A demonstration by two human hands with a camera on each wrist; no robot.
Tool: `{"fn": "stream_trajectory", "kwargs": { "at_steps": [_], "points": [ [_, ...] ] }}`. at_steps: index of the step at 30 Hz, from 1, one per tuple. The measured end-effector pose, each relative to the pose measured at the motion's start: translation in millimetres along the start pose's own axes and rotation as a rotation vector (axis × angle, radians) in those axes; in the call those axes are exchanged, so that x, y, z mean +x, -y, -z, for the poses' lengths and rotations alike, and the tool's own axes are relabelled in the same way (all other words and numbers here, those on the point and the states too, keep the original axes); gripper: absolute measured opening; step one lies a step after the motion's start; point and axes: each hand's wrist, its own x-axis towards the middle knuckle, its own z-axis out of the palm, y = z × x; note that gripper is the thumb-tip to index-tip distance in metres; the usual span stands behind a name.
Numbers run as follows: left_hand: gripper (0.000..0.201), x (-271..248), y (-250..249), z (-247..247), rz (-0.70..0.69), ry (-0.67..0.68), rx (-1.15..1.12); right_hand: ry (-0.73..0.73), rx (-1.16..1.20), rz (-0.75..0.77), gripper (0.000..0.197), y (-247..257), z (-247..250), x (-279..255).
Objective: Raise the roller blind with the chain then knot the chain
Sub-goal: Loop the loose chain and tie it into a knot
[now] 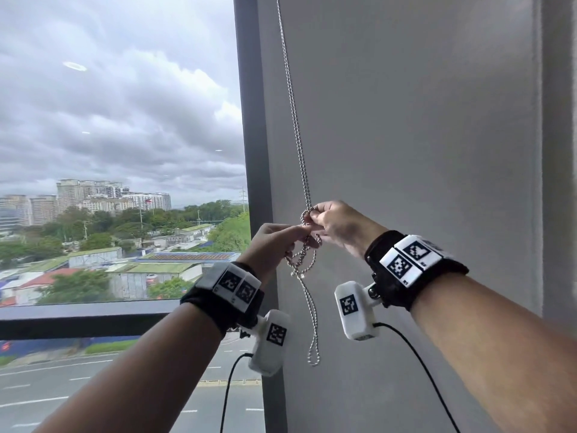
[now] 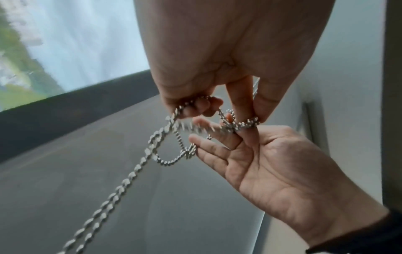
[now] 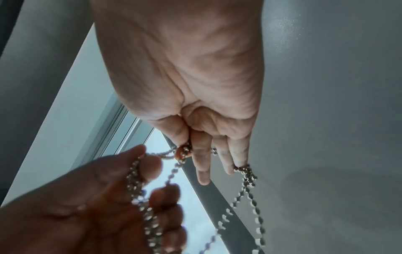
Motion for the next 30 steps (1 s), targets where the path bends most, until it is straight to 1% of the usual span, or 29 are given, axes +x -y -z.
{"fn": "stream_trajectory", "kwargs": {
  "at_steps": [3, 4, 6, 8, 10, 12, 13, 14, 16, 17, 18, 19, 22, 23, 25, 27, 30],
  "points": [
    [0.026, 1, -3, 6, -0.200, -0.041, 0.398, -0.038, -0.094, 0.035, 0.022, -4, -3, -2],
    [0.023, 2, -1, 9, -0.236, -0.063, 0.527, -0.041, -0.137, 0.046, 0.020, -4, -4, -2],
    [0.019, 1, 2, 16, -0.246, -0.104, 0.701, -0.031, -0.218, 0.062, 0.018, -3, -6, -1],
    [0.021, 1, 5, 23, -0.235, -0.111, 0.736, -0.018, -0.284, 0.056, 0.021, -4, -5, 1],
    [0.021, 0, 6, 32, -0.238, -0.124, 0.639, -0.026, -0.375, 0.046, 0.029, -4, -2, 0],
    [0.015, 1, 8, 40, -0.240, -0.163, 0.543, -0.068, -0.433, 0.052, 0.025, -5, 1, -1],
    [0.009, 3, 11, 45, -0.237, -0.183, 0.564, -0.083, -0.450, 0.065, 0.020, -6, 3, 0],
    [0.011, 3, 12, 50, -0.228, -0.207, 0.634, -0.095, -0.464, 0.075, 0.014, -7, 4, -1],
    [0.023, 4, 16, 62, -0.188, -0.277, 0.827, -0.112, -0.529, 0.088, 0.001, -9, 5, -2],
    [0.022, 5, 17, 67, -0.160, -0.321, 0.925, -0.115, -0.562, 0.098, 0.007, -11, 6, -1],
    [0.018, 4, 17, 71, -0.127, -0.351, 0.994, -0.116, -0.583, 0.094, 0.014, -15, 7, -1],
    [0.017, 3, 18, 75, -0.105, -0.375, 1.023, -0.122, -0.589, 0.092, 0.019, -18, 9, -2],
    [0.048, -1, 26, 86, -0.066, -0.403, 0.967, -0.149, -0.622, 0.059, 0.032, -27, 13, -3],
    [0.054, -2, 31, 90, -0.045, -0.411, 0.935, -0.153, -0.620, 0.051, 0.034, -30, 13, -3],
    [0.057, -4, 41, 95, 0.013, -0.393, 0.854, -0.119, -0.551, 0.058, 0.031, -34, 11, -3],
    [0.056, -4, 52, 95, 0.063, -0.369, 0.773, -0.089, -0.427, 0.081, 0.023, -39, 7, -4],
    [0.053, -5, 63, 89, 0.140, -0.365, 0.635, -0.107, -0.184, 0.109, 0.008, -45, 0, -9]
  ]
}}
